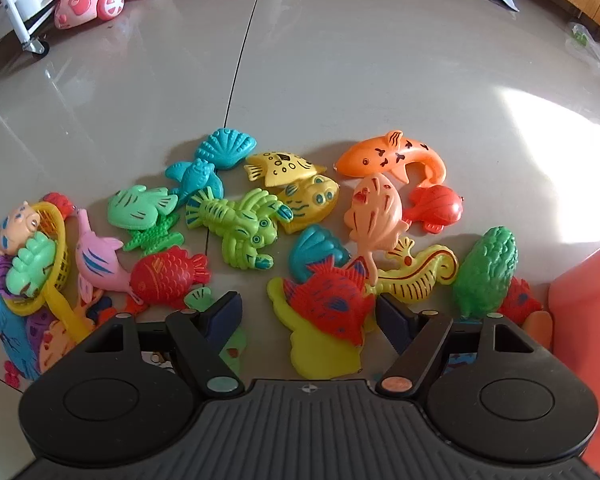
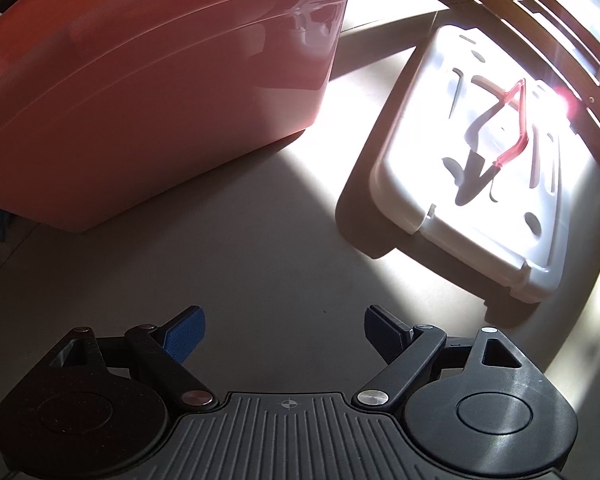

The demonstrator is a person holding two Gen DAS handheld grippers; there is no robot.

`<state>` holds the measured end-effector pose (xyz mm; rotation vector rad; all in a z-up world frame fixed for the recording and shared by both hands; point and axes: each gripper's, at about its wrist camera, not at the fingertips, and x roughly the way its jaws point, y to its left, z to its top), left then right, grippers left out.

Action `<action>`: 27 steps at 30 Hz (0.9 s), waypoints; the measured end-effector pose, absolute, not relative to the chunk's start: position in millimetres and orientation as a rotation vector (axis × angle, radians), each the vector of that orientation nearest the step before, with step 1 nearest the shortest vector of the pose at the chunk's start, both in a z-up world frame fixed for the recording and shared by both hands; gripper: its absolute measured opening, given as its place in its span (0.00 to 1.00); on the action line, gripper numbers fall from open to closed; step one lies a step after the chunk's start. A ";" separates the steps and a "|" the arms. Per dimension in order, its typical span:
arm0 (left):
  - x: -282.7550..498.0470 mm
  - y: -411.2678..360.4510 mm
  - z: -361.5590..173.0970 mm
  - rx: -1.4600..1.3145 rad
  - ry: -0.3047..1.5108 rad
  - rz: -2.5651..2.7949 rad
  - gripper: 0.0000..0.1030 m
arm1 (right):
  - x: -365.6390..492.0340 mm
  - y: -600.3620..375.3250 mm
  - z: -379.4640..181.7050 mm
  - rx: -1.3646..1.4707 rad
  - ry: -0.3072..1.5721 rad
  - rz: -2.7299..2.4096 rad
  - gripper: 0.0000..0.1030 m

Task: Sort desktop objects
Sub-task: 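Lift the red fish toy from the pile with the left gripper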

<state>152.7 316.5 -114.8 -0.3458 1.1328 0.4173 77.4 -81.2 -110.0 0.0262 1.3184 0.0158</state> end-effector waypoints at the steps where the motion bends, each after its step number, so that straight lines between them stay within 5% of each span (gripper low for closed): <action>1: 151.5 317.8 -115.3 -0.360 1.125 0.417 0.71 | 78.3 -81.2 -111.0 0.025 1.322 0.015 0.83; 5: 150.8 320.3 -111.6 -0.377 1.099 0.399 0.48 | 80.0 -81.1 -113.7 0.032 1.331 0.009 0.83; 14: 143.3 315.5 -100.4 -0.376 1.097 0.408 0.48 | 78.6 -76.4 -102.1 0.033 1.316 0.024 0.83; 27: 121.0 273.5 -4.9 -0.281 1.048 0.385 0.48 | 70.6 -83.5 -64.9 0.029 1.264 0.019 0.83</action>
